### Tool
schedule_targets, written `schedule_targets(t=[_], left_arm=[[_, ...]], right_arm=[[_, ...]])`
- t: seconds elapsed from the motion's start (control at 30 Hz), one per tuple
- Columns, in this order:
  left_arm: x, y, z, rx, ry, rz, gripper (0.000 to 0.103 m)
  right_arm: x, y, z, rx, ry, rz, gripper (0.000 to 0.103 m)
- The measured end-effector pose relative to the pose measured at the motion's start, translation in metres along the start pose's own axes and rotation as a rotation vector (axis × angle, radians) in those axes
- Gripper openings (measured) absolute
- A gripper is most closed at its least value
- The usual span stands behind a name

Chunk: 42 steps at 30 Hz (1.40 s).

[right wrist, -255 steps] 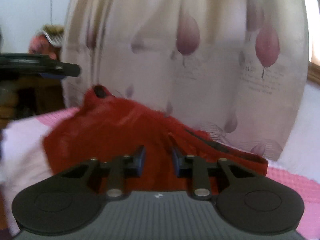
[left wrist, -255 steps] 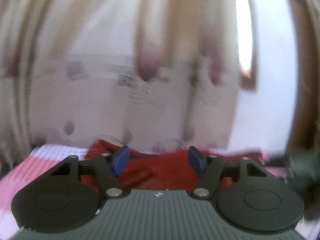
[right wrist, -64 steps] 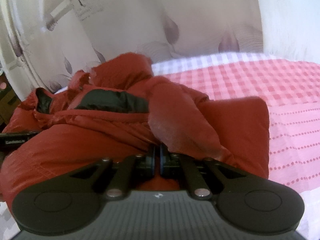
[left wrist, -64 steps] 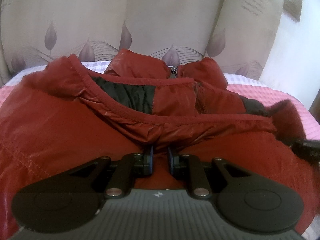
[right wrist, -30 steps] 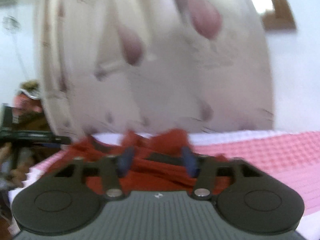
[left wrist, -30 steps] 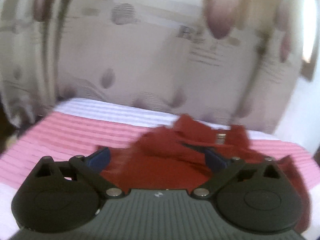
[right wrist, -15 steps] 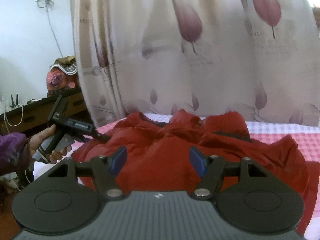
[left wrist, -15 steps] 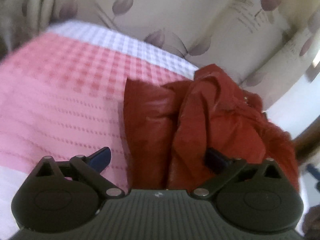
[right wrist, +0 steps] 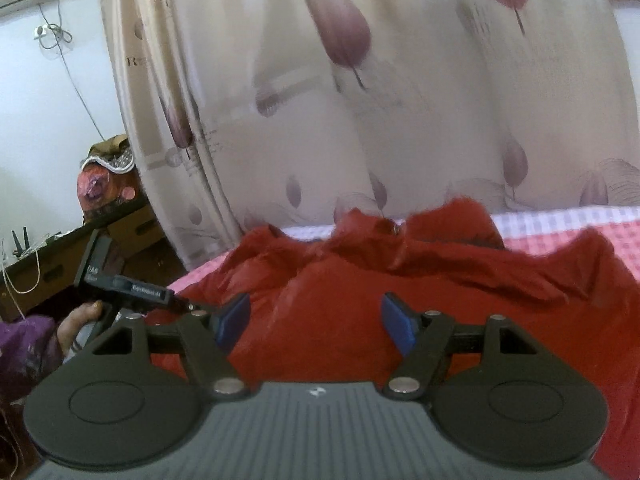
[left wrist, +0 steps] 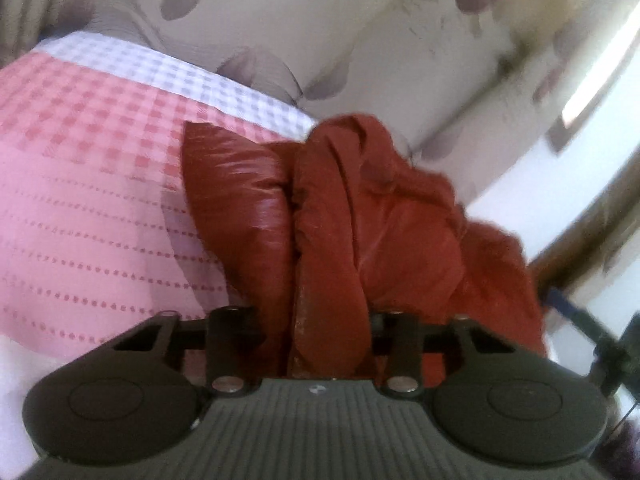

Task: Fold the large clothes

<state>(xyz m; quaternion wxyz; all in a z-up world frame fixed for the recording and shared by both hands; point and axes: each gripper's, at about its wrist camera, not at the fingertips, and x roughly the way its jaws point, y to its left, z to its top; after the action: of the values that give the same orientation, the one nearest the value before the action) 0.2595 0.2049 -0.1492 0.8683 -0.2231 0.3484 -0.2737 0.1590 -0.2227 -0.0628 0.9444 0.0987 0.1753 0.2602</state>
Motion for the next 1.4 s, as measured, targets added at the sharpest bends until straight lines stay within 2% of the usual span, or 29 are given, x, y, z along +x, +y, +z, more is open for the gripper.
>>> schedule_targets(t=[0.03,0.07,0.1,0.13,0.2,0.33,0.4,0.47,0.57,0.7,0.83,0.93,1.07,1.17,1.27,1.4], left_arm=[[-0.004,0.001,-0.002,-0.036,-0.018,-0.007,0.034],[-0.007,0.001,-0.005,-0.067,-0.032,-0.011,0.034],[-0.010,0.001,-0.006,-0.087,-0.041,-0.008,0.033],[-0.012,-0.001,-0.008,-0.107,-0.050,-0.006,0.032],[-0.019,-0.004,-0.012,-0.139,-0.068,-0.009,0.030],[-0.030,-0.005,-0.012,-0.222,-0.087,-0.050,0.028],[-0.034,-0.014,-0.009,-0.215,-0.089,-0.055,0.027],[-0.040,-0.027,-0.008,-0.208,-0.089,-0.073,0.027],[-0.050,-0.054,-0.005,-0.184,-0.085,-0.108,0.027],[-0.056,-0.109,0.002,-0.096,-0.066,-0.138,0.027],[-0.044,-0.179,0.010,0.025,-0.025,-0.172,0.028],[-0.017,-0.236,0.014,0.119,0.025,-0.204,0.028],[0.034,-0.291,0.009,0.192,0.089,-0.266,0.030],[0.073,-0.313,-0.001,0.232,0.098,-0.315,0.030],[0.096,-0.313,-0.004,0.187,0.078,-0.347,0.030],[0.101,-0.309,-0.006,0.153,0.070,-0.322,0.030]], right_arm=[[0.000,0.005,0.004,-0.030,-0.005,-0.016,0.067],[0.002,0.010,0.007,-0.057,0.004,-0.030,0.054],[0.007,0.016,0.012,-0.081,0.034,-0.053,0.011],[0.013,0.020,0.015,-0.099,0.056,-0.077,0.000],[0.020,0.028,0.018,-0.150,0.063,-0.063,0.000],[0.040,0.028,0.025,-0.204,0.097,-0.101,0.000],[0.054,0.020,0.026,-0.250,0.136,-0.157,0.000],[0.068,0.005,0.025,-0.222,0.182,-0.179,0.000],[0.079,-0.012,0.017,-0.183,0.199,-0.179,0.000],[0.087,-0.032,0.006,-0.080,0.198,-0.151,0.000],[0.085,-0.063,-0.006,0.120,0.185,-0.104,0.000],[0.081,-0.084,-0.018,0.266,0.161,-0.065,0.000],[0.074,-0.108,-0.033,0.436,0.123,-0.008,0.000],[0.064,-0.130,-0.045,0.575,0.075,0.042,0.000],[0.055,-0.144,-0.055,0.672,0.048,0.081,0.000],[0.032,-0.149,-0.061,0.759,0.051,0.076,0.000]])
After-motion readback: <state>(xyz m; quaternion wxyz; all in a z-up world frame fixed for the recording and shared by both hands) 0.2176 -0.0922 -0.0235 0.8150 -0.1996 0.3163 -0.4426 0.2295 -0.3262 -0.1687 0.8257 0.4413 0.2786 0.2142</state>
